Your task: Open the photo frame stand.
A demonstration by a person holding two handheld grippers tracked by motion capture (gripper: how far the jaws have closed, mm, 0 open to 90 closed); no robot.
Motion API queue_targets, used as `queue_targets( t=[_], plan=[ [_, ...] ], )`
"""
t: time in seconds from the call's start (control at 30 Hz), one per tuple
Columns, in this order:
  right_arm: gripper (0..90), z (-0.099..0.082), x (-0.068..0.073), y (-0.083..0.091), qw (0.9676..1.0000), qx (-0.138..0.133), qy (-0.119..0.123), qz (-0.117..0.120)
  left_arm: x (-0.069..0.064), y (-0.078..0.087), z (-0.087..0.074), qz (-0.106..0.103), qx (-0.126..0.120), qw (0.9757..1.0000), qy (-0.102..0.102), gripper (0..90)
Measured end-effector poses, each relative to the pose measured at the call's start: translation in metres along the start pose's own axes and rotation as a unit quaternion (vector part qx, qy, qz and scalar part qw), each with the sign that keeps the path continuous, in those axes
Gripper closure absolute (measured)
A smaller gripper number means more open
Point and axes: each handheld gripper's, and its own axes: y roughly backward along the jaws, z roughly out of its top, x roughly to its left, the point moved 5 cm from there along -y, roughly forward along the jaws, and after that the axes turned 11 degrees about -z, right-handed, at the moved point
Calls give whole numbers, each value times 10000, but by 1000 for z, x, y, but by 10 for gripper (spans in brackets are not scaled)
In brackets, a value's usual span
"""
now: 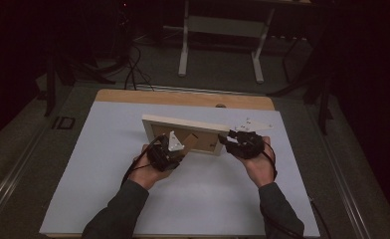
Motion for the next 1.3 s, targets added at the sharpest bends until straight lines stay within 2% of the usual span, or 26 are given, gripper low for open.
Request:
queue_targets(
  t=[0.5,1.03,1.3],
  plan=[
    [615,-6,8,8,9999,-30,142,-69,-14,2,0,-60,6,9998,-179,697],
    [611,-11,14,13,9997,-72,183,-121,-25,2,-4,-179,-51,9996,-211,689],
    [608,-14,16,15,9997,-95,184,-109,-26,2,-7,-202,-29,9995,-225,684]
  ],
)
